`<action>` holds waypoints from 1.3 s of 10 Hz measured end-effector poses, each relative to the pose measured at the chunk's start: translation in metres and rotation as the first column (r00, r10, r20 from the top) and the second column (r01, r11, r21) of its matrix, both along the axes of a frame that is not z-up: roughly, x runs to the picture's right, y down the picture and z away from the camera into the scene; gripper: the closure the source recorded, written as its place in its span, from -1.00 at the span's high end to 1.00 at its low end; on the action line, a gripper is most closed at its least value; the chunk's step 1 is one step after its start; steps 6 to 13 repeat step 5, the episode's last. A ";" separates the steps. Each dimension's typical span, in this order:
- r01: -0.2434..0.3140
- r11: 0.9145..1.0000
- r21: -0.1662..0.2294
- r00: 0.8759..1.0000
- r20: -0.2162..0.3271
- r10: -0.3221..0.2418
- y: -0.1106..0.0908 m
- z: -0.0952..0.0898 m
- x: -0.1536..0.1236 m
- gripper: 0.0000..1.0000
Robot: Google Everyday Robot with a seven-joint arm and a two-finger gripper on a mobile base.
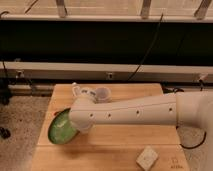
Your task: Pick up the ceramic bowl
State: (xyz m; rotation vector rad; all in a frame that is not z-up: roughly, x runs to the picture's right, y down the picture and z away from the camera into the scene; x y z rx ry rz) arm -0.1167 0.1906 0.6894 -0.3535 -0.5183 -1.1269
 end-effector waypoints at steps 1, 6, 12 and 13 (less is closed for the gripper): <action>0.007 1.000 0.003 1.000 0.003 -0.007 -0.003 -0.004 0.002 -1.00; 0.009 1.000 0.000 1.000 0.006 -0.009 -0.006 -0.007 0.003 -1.00; 0.009 1.000 0.000 1.000 0.006 -0.009 -0.006 -0.007 0.003 -1.00; 0.009 1.000 0.000 1.000 0.006 -0.009 -0.006 -0.007 0.003 -1.00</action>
